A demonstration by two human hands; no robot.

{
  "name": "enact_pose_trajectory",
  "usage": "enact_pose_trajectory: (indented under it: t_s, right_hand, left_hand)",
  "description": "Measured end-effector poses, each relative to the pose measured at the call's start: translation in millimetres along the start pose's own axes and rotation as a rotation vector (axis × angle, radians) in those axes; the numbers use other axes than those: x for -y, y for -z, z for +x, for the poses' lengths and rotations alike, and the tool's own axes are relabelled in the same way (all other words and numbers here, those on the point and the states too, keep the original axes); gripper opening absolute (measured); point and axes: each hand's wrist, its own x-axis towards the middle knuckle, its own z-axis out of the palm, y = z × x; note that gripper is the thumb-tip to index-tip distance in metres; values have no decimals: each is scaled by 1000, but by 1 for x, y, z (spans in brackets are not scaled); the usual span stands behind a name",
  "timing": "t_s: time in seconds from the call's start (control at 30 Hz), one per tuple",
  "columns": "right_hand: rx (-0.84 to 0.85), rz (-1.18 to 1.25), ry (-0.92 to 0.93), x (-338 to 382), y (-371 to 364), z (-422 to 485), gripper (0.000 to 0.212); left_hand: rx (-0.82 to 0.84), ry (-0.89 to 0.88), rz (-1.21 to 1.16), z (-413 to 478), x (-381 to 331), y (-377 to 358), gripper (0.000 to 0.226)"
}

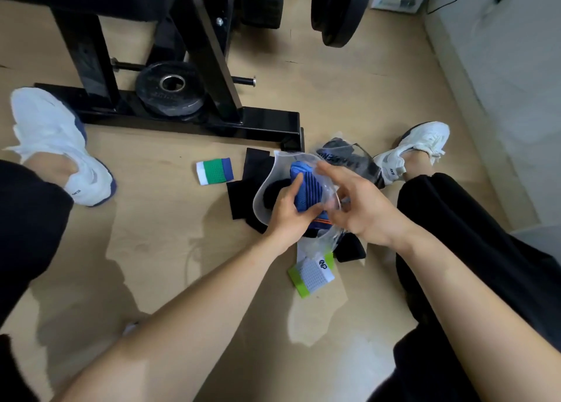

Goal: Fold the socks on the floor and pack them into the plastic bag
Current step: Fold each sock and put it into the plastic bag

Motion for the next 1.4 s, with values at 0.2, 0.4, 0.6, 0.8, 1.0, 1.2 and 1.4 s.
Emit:
enact_pose_trajectory:
  t_s: [0.2, 0.4, 0.6, 0.8, 1.0, 1.2, 1.4]
  right_hand:
    - [-62, 84, -32, -1, 6, -1, 79]
    - [-73, 79, -54, 3, 4, -7, 75]
    - [-66, 125, -84, 6, 5, -12, 75]
    - [-105, 306, -147, 1, 12, -15, 78]
    - [-143, 266, -137, 1, 15, -17, 82]
    - [-84, 232, -93, 7, 9, -14, 82]
    - [-40, 128, -34, 18, 3, -12, 79]
  left_hand:
    - [155, -80, 414, 0, 14, -7, 86]
    - [77, -342, 579, -8, 23, -5, 68]
    - [100, -468, 462, 12, 26, -5, 56]
    - [156, -724, 463, 26, 11, -14, 40]
    - [241, -513, 642, 37, 35, 7, 64]
    - [361, -394, 992, 46, 42, 5, 67]
    - [486, -347, 1074, 72, 43, -20, 94]
